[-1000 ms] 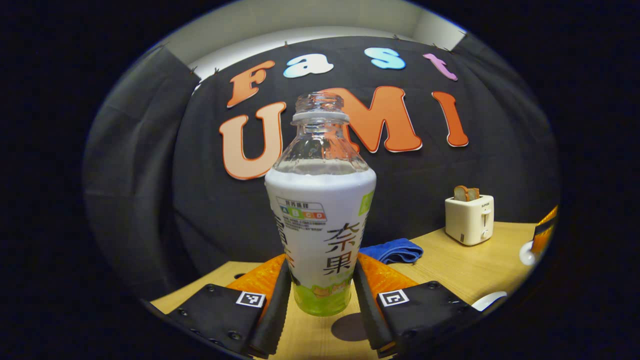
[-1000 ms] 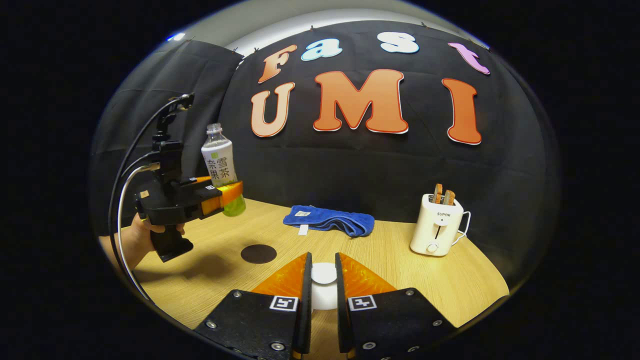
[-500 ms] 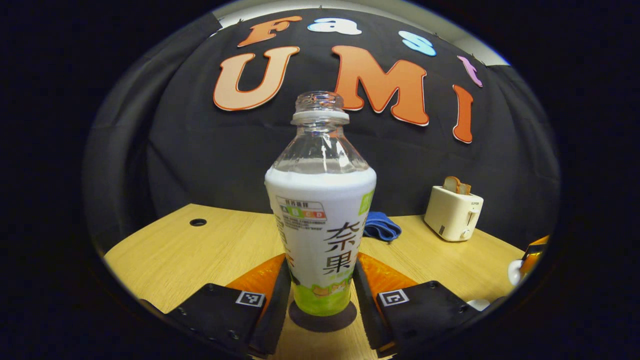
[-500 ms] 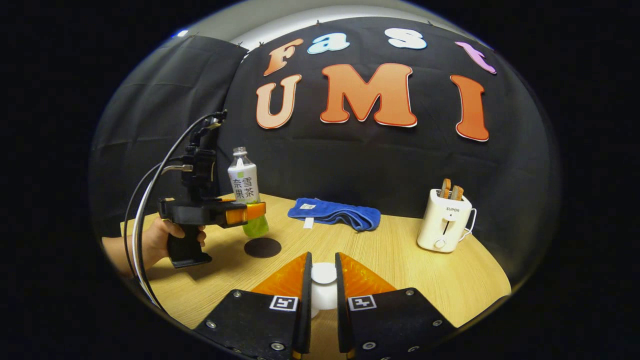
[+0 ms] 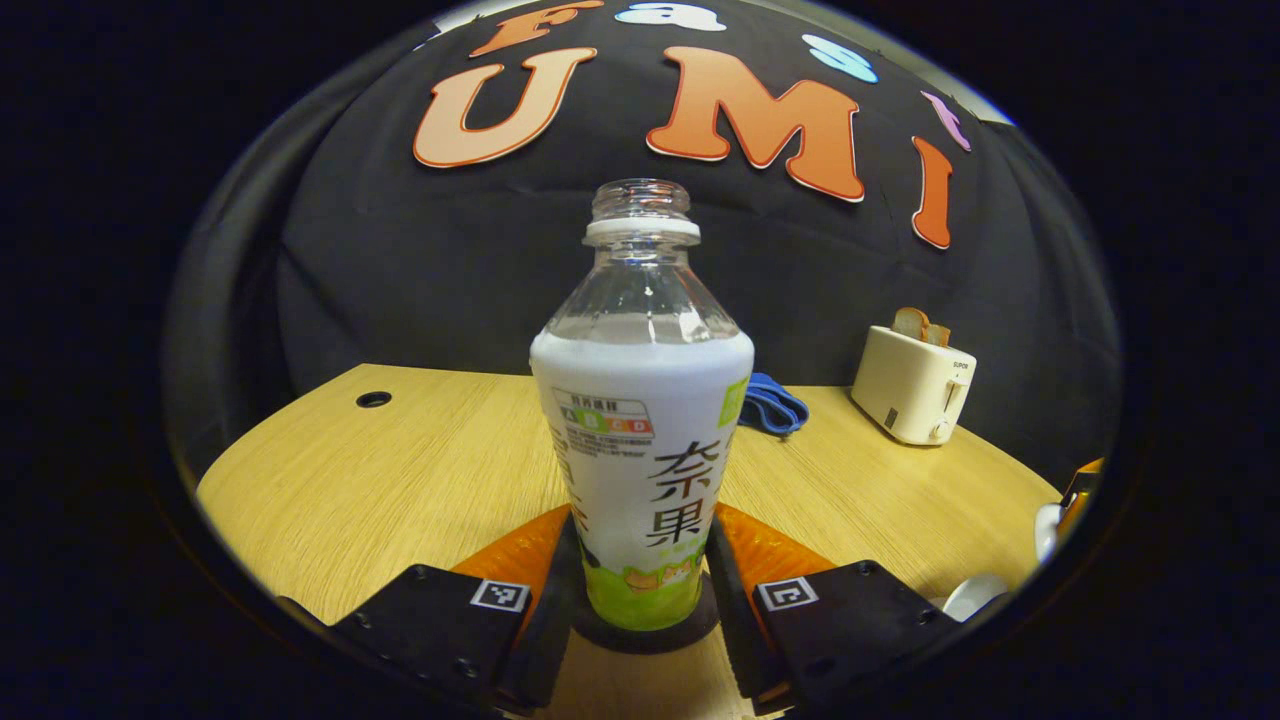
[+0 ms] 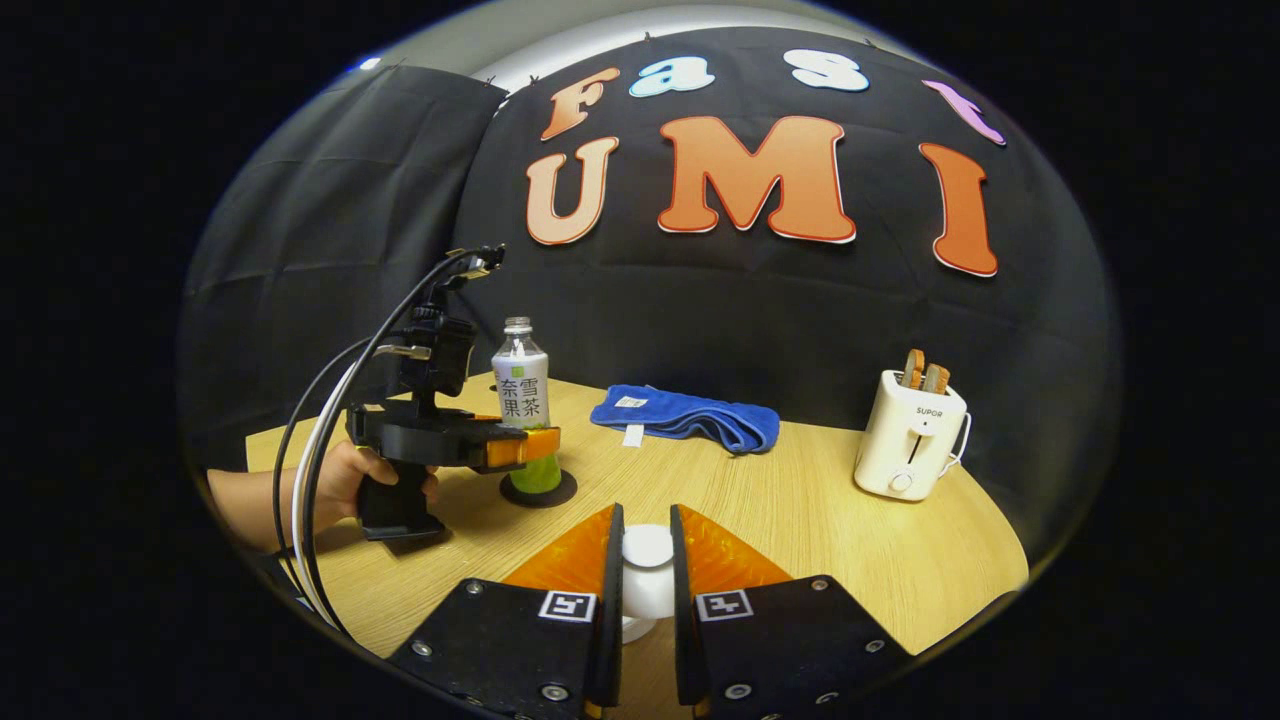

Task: Open the teacup lid with one hand, grasp the water bottle and pour water into the teacup with the other hand; after pouring, place the water bottle on the coaster and then close the teacup lid.

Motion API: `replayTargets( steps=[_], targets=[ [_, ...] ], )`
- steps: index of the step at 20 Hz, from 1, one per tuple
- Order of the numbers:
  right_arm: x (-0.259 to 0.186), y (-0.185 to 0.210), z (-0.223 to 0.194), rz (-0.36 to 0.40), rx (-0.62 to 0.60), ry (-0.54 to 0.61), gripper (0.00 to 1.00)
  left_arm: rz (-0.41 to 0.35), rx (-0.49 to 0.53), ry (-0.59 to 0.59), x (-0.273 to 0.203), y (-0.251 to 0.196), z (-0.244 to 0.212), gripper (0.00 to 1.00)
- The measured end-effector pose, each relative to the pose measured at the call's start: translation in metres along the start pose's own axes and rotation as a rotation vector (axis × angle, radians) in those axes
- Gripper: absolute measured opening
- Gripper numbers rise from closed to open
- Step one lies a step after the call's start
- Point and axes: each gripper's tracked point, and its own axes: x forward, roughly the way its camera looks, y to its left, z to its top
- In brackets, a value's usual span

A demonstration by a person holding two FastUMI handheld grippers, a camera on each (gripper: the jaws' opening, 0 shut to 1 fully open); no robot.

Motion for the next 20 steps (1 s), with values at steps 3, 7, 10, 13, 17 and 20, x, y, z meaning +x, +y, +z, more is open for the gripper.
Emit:
replayTargets(
  steps=[3,7,10,13,17,20],
  targets=[
    [0.001,0.003,0.0,0.008,-0.001,0.004,0.22,0.002,0.013,0.009,0.002,-0.002,-0.002,0.7],
    [0.001,0.005,-0.002,0.009,-0.003,0.004,0.22,0.004,0.048,0.029,-0.002,-0.004,-0.007,0.75],
    [0.003,0.007,-0.005,0.011,0.002,0.013,0.22,0.037,0.107,0.01,-0.008,-0.001,-0.006,0.97],
    [0.003,0.011,-0.007,0.016,0.005,0.017,0.22,0.048,0.106,0.003,-0.013,0.0,-0.004,0.97],
    [0.003,0.021,-0.008,0.034,0.002,0.01,0.22,0.041,0.099,0.006,-0.032,0.006,-0.011,0.97],
    [0.006,0.029,-0.016,0.051,-0.001,0.018,0.22,0.057,0.12,-0.014,-0.049,0.015,-0.009,0.97]
  ],
)
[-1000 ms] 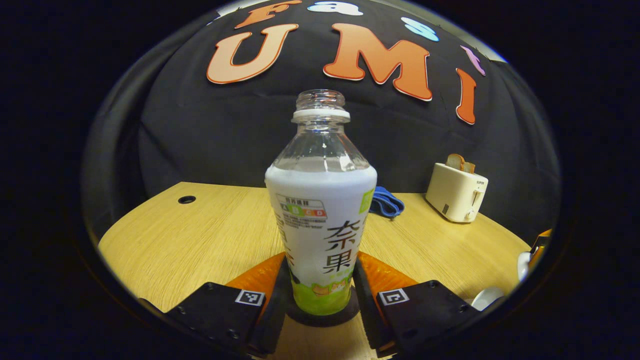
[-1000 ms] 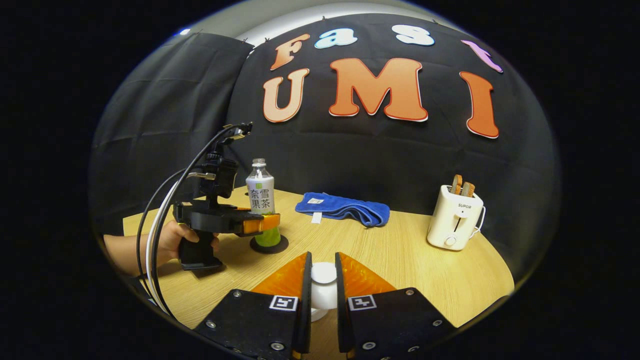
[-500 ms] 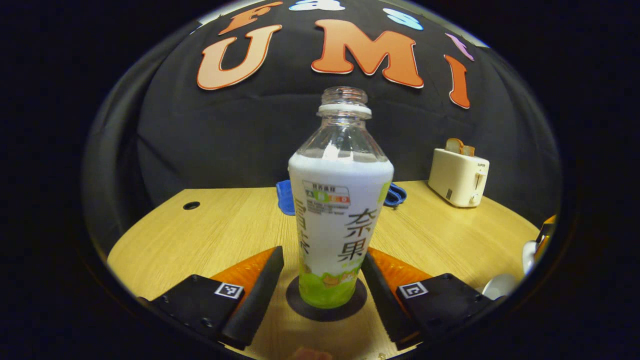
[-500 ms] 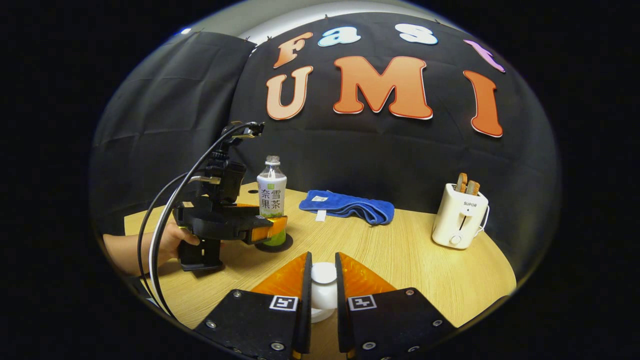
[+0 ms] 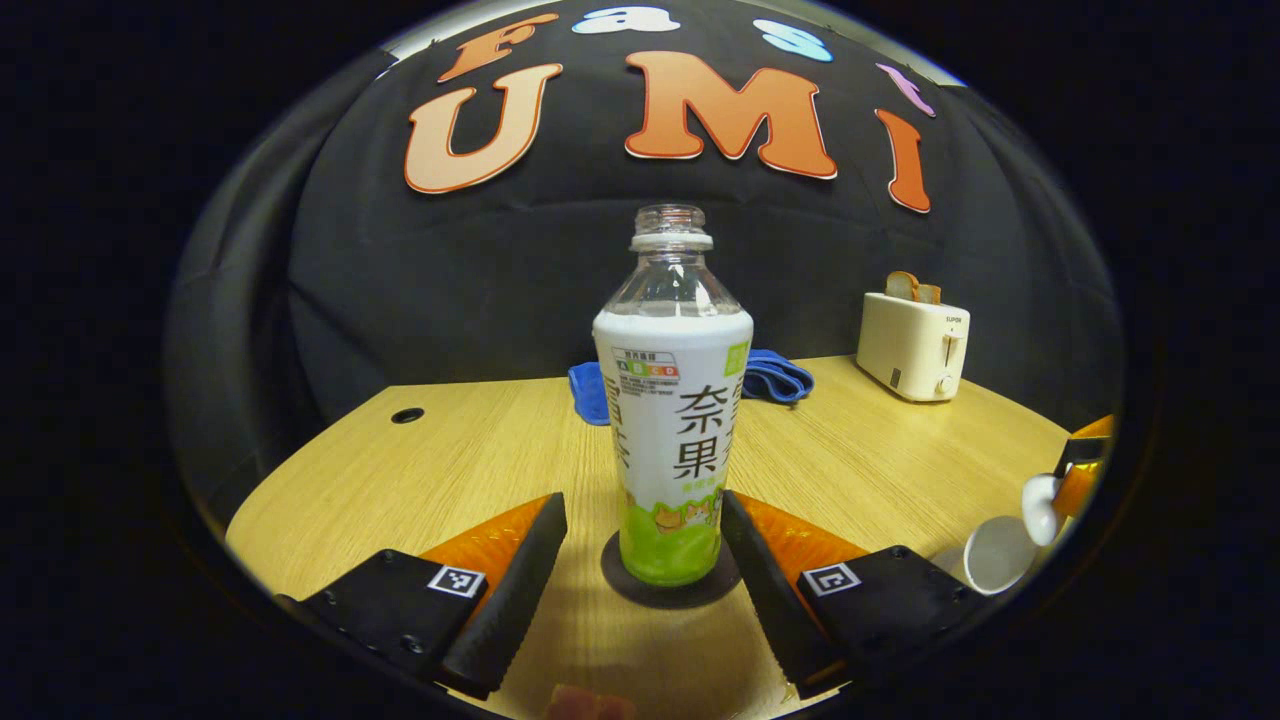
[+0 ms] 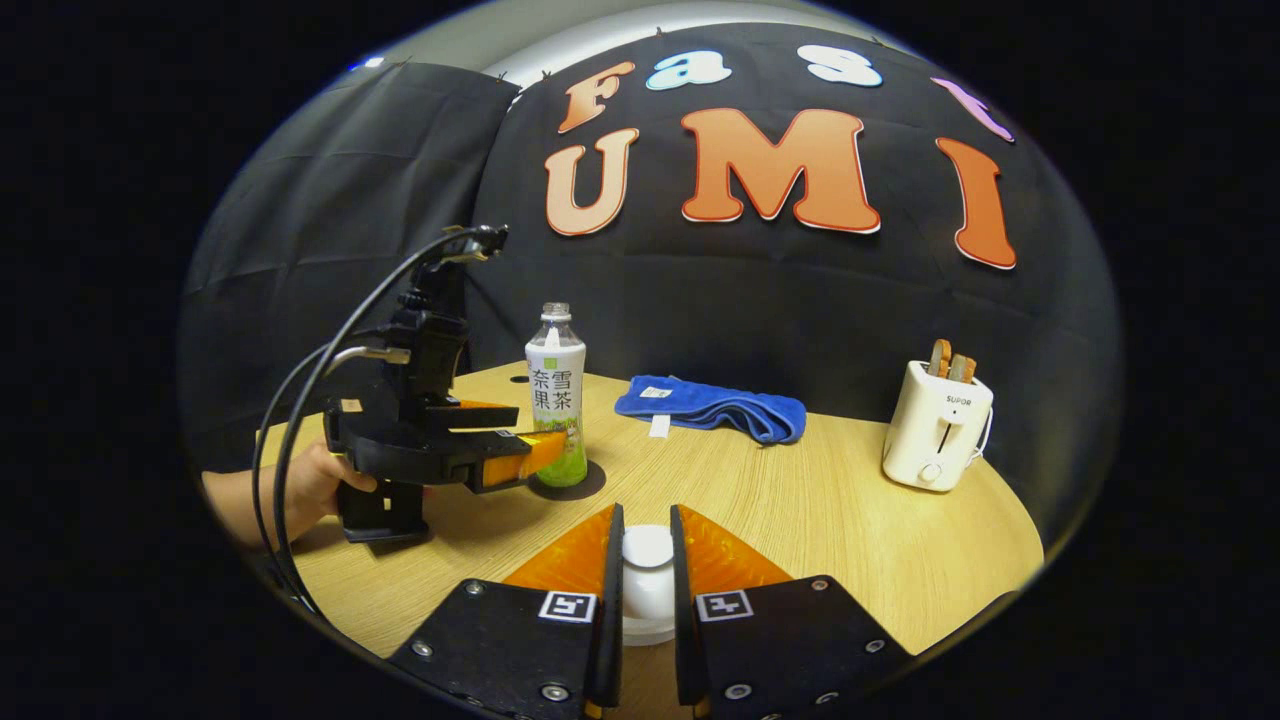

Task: Open the teacup lid with one hand, grasp the water bottle and pour water into the teacup with the other hand; after pouring, place the water bottle on the coaster and then close the teacup lid.

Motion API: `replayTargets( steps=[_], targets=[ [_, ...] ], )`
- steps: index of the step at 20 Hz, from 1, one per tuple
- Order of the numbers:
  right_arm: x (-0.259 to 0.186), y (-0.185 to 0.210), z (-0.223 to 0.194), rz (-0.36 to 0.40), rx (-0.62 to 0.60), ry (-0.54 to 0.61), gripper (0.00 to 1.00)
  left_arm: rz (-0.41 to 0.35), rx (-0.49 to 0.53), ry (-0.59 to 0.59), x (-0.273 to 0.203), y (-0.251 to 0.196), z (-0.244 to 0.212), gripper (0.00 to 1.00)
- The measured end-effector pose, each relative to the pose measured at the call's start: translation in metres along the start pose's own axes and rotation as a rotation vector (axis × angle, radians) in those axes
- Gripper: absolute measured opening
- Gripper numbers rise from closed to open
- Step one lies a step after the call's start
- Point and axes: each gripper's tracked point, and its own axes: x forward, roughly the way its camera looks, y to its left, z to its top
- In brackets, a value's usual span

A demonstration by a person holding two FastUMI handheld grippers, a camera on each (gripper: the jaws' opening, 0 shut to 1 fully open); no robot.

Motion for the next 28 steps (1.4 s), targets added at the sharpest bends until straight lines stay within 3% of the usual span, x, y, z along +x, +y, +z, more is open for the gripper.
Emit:
replayTargets(
  steps=[3,4,6,7,16,21,24,28],
  targets=[
    [0.004,0.006,-0.007,0.003,-0.022,0.008,0.18,0.012,-0.009,-0.029,-0.015,0.007,0.005,0.99],
    [0.006,0.006,-0.01,0.0,-0.024,0.016,0.22,0.012,-0.012,-0.038,-0.02,0.008,0.007,0.99],
    [0.01,0.007,-0.015,-0.007,-0.031,0.028,0.19,0.016,-0.012,-0.056,-0.029,0.01,0.01,0.99],
    [0.011,0.005,-0.017,-0.014,-0.037,0.03,0.22,0.019,-0.012,-0.066,-0.032,0.011,0.012,0.99],
    [0.017,0.006,-0.028,-0.008,0.017,0.041,0.22,0.04,-0.045,-0.107,-0.051,0.03,0.009,0.99],
    [0.016,-0.001,-0.024,-0.035,0.019,0.031,0.34,0.032,-0.06,-0.147,-0.061,0.024,0.024,0.99],
    [0.011,-0.005,-0.007,-0.049,0.035,-0.02,0.47,0.028,-0.066,-0.187,-0.072,0.021,0.04,0.99],
    [0.002,-0.017,0.022,-0.084,0.061,-0.097,0.55,0.025,-0.063,-0.234,-0.085,0.016,0.061,0.98]
  ],
)
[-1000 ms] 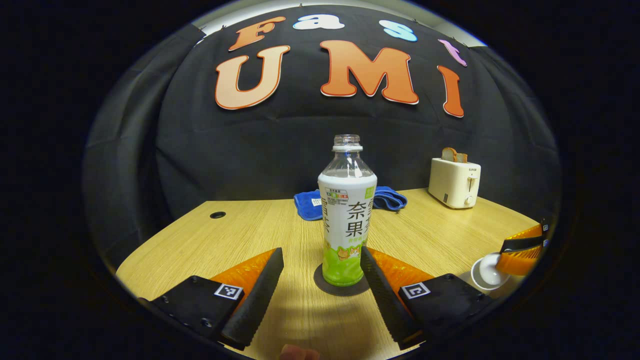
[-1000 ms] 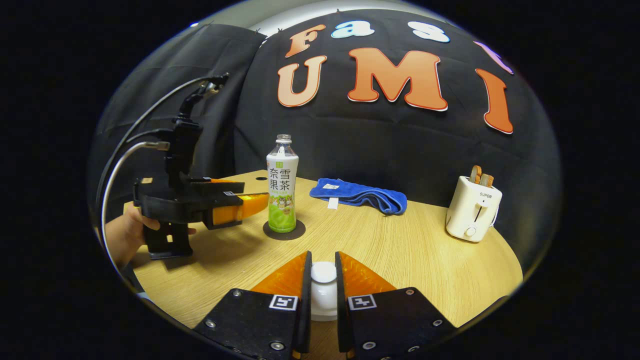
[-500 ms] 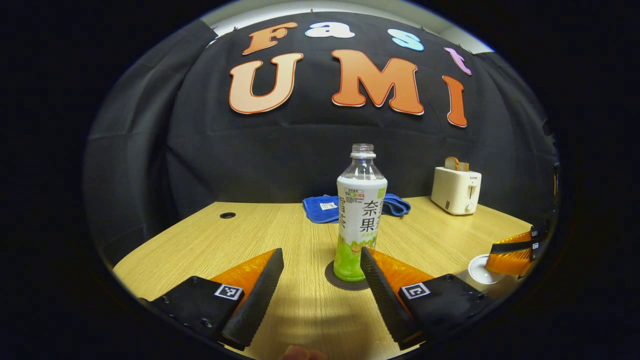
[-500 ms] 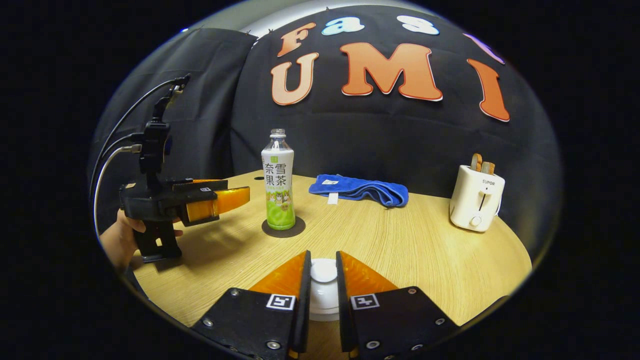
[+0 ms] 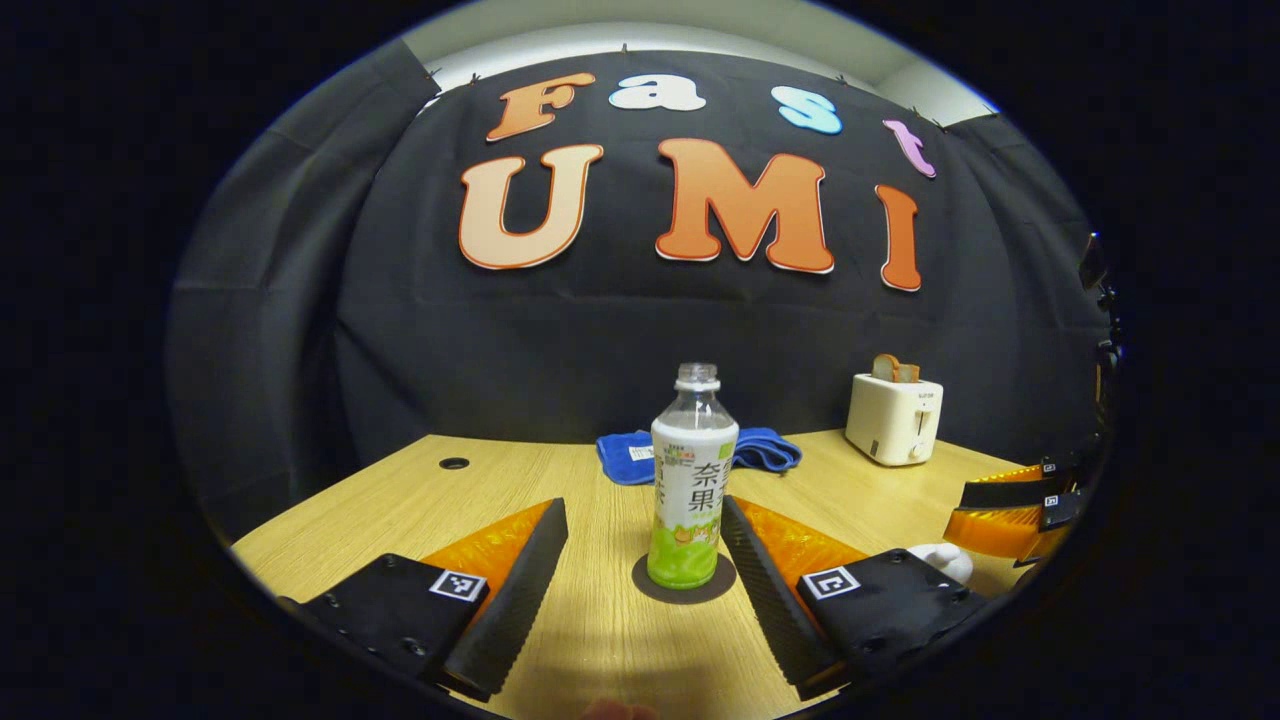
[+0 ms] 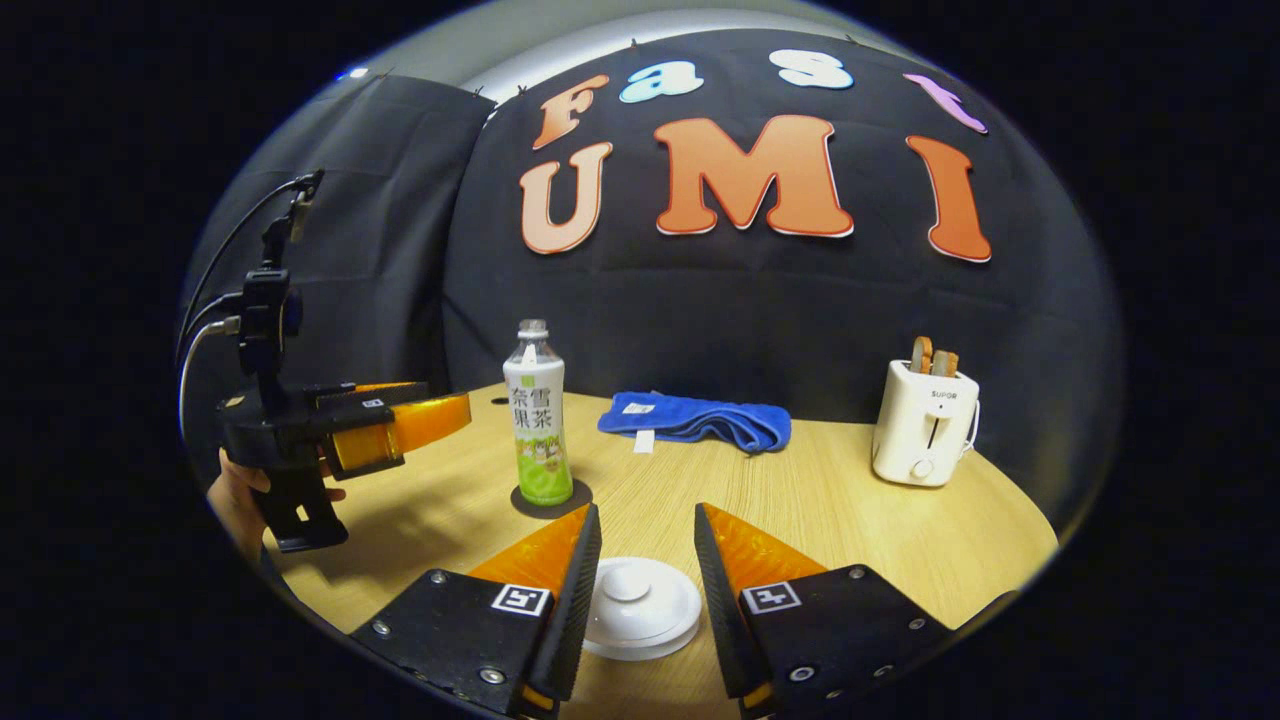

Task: Open the teacup lid with one hand, grasp the water bottle and pour water into the teacup with the other hand; after pouring, place the water bottle on the coaster and then close the teacup lid.

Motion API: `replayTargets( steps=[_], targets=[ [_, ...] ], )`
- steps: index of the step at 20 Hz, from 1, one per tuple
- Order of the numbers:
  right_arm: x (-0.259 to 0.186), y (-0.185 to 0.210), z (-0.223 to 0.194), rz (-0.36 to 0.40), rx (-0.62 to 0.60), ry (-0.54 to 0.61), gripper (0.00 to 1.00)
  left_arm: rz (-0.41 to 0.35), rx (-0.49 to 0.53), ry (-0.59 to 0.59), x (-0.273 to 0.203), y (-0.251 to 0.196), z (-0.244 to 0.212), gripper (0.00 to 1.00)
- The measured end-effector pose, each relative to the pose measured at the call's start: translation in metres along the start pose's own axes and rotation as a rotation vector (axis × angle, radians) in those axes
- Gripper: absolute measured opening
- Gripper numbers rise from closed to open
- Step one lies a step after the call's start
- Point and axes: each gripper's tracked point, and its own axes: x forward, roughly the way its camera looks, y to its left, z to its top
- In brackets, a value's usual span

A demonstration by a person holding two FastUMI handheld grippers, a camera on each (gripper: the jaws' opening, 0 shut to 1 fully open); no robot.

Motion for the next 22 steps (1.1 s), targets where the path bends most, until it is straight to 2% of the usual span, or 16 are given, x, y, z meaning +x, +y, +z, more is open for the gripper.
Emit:
replayTargets(
  steps=[5,6,7,12,15,19,20,22],
  targets=[
    [-0.014,-0.018,0.054,-0.062,0.015,-0.138,0.72,0.018,-0.018,-0.036,-0.02,0.002,0.03,0.99],
    [-0.016,-0.022,0.063,-0.079,0.012,-0.162,0.74,0.023,-0.016,-0.048,-0.024,0.003,0.036,0.96],
    [-0.018,-0.024,0.07,-0.088,0.006,-0.171,0.74,0.033,-0.014,-0.058,-0.029,0.005,0.043,0.99],
    [-0.03,-0.024,0.103,-0.111,-0.027,-0.234,0.75,0.08,0.004,-0.106,-0.052,0.022,0.07,0.96],
    [-0.033,-0.02,0.119,-0.119,-0.029,-0.277,0.77,0.105,0.007,-0.142,-0.065,0.03,0.084,0.99],
    [-0.032,-0.015,0.131,-0.112,-0.005,-0.318,0.83,0.153,0.037,-0.193,-0.077,0.041,0.099,0.99],
    [-0.031,-0.015,0.132,-0.116,-0.006,-0.324,0.84,0.157,0.038,-0.201,-0.08,0.042,0.1,0.96],
    [-0.03,-0.013,0.132,-0.118,-0.013,-0.33,0.85,0.161,0.034,-0.213,-0.083,0.044,0.1,0.98]
  ],
)
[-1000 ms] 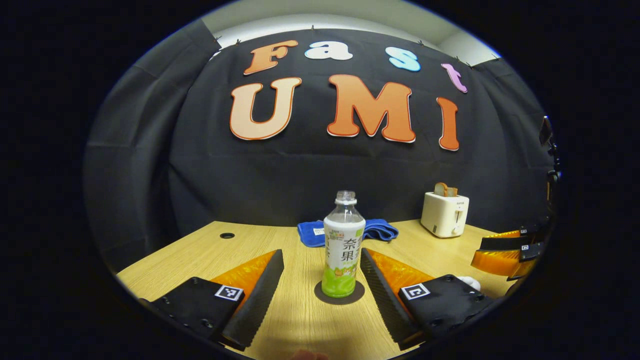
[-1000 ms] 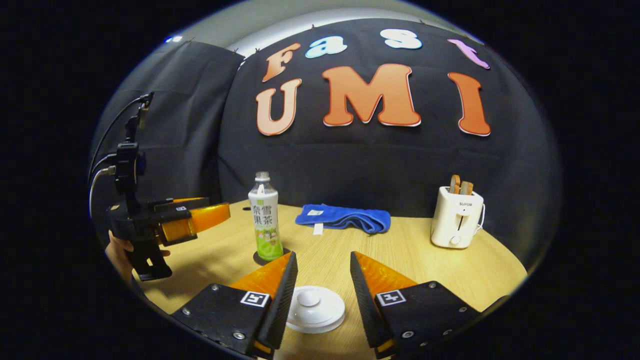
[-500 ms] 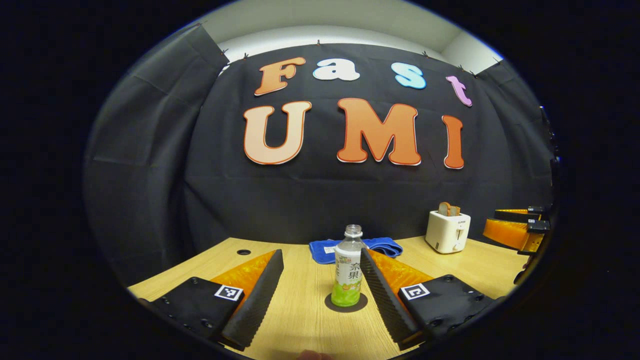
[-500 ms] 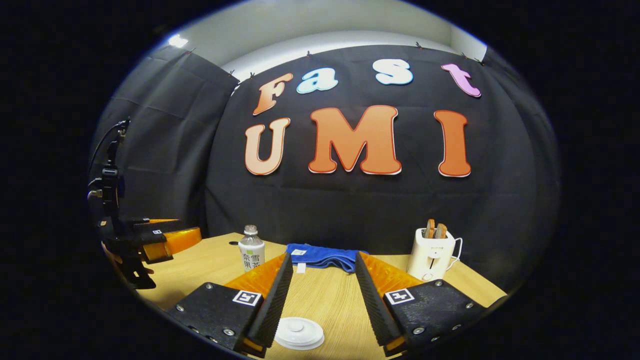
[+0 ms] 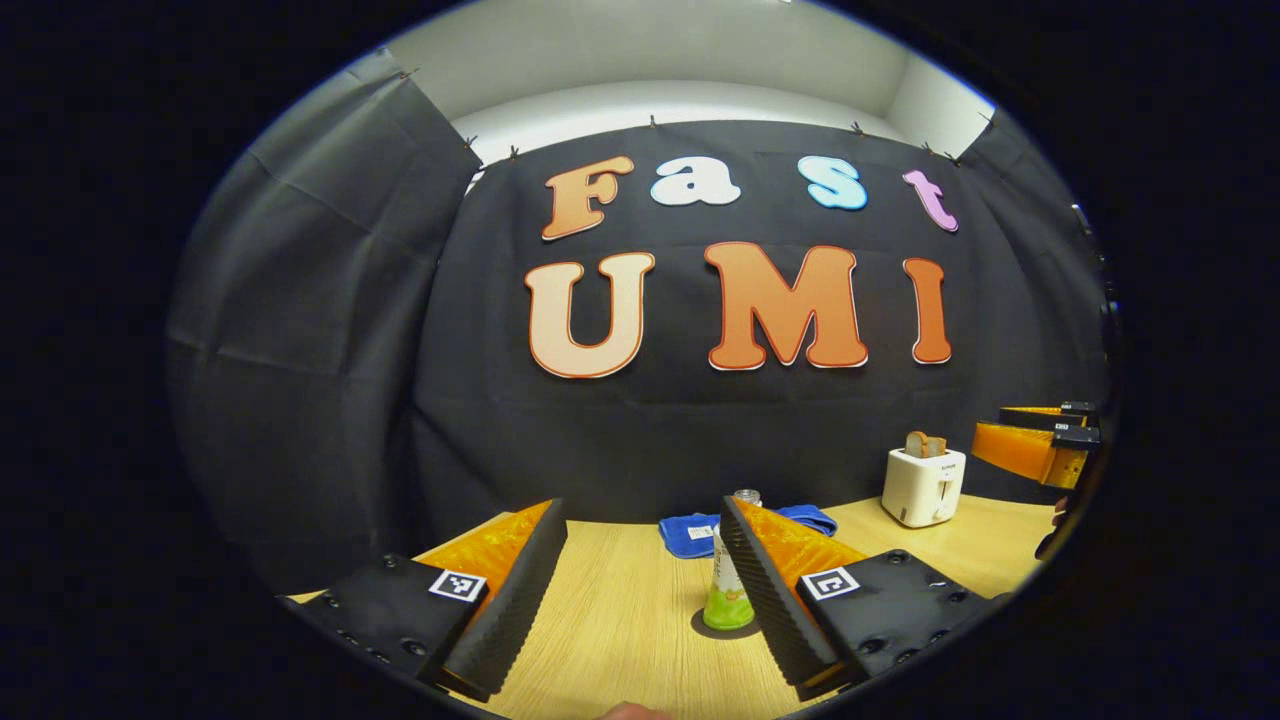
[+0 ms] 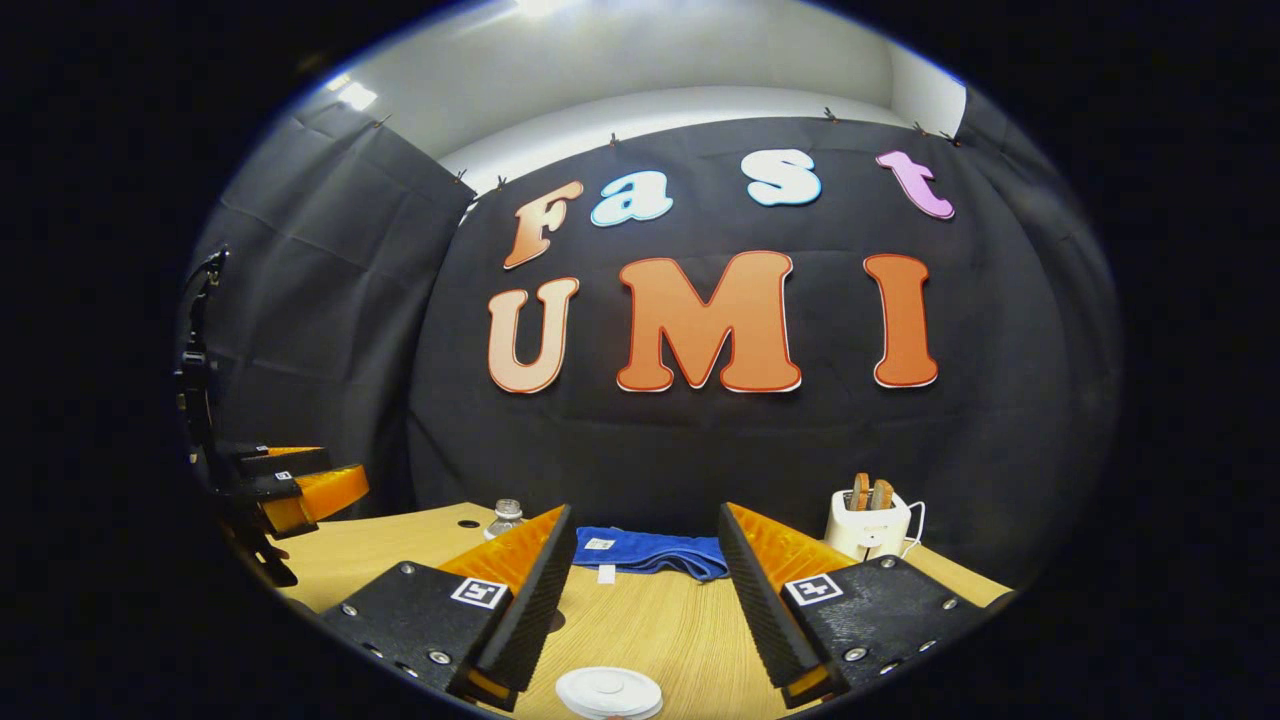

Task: Open the teacup lid with one hand, grasp the water bottle and pour water into the teacup with the other hand; after pouring, place the water bottle on the coaster and then close the teacup lid.

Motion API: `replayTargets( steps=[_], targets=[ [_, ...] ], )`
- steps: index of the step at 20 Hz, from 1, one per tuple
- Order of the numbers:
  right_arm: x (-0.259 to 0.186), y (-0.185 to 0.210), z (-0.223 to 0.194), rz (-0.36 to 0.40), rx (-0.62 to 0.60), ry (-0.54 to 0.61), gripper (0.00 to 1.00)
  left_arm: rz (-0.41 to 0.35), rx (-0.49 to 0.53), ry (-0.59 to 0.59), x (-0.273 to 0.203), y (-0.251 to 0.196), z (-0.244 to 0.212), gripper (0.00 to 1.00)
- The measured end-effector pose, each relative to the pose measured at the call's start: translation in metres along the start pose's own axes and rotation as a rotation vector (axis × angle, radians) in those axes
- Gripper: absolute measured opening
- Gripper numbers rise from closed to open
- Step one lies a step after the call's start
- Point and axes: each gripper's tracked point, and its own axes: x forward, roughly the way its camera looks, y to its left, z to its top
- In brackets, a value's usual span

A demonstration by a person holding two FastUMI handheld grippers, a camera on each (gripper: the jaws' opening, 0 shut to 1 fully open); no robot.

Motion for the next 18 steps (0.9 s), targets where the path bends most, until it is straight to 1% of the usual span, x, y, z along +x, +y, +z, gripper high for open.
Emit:
replayTargets(
  steps=[4,5,6,9,10,11,16,18],
  targets=[
    [0.002,0.006,-0.004,0.009,-0.009,0.014,0.86,-0.004,-0.003,0.002,0.001,0.003,-0.004,0.99],
    [0.002,0.006,-0.003,0.007,-0.011,0.012,0.86,-0.002,-0.003,0.003,0.001,0.005,-0.003,0.96],
    [0.002,0.006,-0.003,0.004,-0.017,0.01,0.87,0.003,-0.004,0.003,0.001,0.007,-0.004,0.98],
    [0.002,0.006,-0.003,-0.002,-0.026,0.008,0.86,0.009,-0.006,-0.001,0.002,0.008,-0.002,0.98],
    [0.002,0.006,-0.003,-0.001,-0.024,0.008,0.86,0.012,-0.003,-0.001,0.001,0.008,-0.001,0.96],
    [0.002,0.006,-0.002,-0.002,-0.024,0.008,0.86,0.016,0.0,-0.004,0.001,0.008,0.001,0.99],
    [0.0,0.003,0.001,-0.013,-0.024,0.003,0.86,0.023,-0.002,-0.024,0.002,0.006,0.008,0.99],
    [-0.001,0.0,0.002,-0.019,-0.024,0.001,0.86,0.03,0.005,-0.026,0.003,0.006,0.01,0.96]
  ],
)
